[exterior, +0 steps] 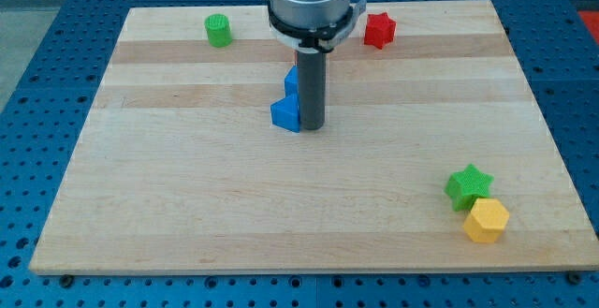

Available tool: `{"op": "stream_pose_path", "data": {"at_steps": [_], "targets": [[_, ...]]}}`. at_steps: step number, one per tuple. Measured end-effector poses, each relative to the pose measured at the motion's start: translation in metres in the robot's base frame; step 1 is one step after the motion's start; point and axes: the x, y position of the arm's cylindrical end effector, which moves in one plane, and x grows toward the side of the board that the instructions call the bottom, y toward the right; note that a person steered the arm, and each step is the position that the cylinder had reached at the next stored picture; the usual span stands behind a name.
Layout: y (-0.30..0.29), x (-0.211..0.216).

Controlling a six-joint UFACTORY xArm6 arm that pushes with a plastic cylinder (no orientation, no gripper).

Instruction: Push the green star towards the blue blocks

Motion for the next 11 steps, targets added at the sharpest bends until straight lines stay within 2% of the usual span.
{"op": "stream_pose_path", "data": {"at_steps": [1,2,3,4,5,6,7,8,9,10,11], "targets": [[0.048,-0.005],[0.161,-0.012],[0.256,0.026],[0.287,0.084],[0.206,0.118],[0.111,0.112],[0.064,0.084],[0.097,0.087],[0.111,0.069],[0.075,0.061],[0.065,0.061]]}}
